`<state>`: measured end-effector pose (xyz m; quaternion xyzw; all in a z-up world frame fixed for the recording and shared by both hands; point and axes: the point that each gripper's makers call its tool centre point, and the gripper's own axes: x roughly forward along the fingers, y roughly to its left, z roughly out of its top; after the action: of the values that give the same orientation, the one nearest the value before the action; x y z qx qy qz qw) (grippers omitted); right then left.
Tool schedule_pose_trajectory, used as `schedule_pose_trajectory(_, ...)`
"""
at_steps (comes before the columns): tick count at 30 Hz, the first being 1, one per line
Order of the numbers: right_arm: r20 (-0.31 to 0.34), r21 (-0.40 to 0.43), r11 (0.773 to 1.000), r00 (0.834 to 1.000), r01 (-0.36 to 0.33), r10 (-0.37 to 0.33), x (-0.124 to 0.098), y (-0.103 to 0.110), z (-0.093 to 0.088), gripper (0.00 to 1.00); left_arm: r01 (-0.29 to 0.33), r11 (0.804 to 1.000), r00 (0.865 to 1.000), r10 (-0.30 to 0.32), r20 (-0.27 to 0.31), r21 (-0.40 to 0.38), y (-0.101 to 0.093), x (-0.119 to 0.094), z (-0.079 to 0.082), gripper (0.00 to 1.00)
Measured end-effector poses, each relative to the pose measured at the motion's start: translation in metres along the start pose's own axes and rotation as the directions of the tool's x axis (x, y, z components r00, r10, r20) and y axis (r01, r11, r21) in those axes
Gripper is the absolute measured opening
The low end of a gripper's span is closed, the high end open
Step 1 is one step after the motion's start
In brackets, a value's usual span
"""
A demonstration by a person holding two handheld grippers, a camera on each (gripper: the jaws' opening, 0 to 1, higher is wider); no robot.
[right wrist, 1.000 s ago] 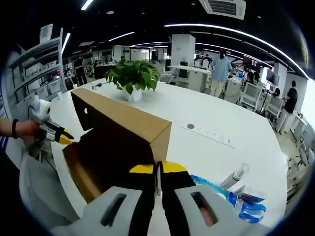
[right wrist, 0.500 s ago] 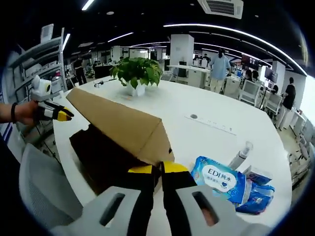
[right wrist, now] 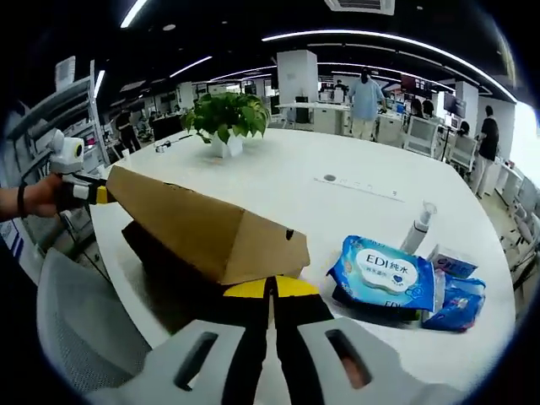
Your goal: Operate the shoe box by opening the lid, removing the specified soft item, and placing it in the target area until the item is outside and the box remains undamaged.
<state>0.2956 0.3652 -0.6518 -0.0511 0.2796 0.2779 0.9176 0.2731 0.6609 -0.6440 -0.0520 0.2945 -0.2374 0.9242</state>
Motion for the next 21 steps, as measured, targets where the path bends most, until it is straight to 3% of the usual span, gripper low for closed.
schedule_pose_trajectory(21,-0.074,0.109,0.994,0.997,-0.027,0.036,0.009,0.007,-0.052,0.00,-0.011,0.999,0.994,0.006,-0.108,-0.045,0.002,0.004,-0.055,0.18)
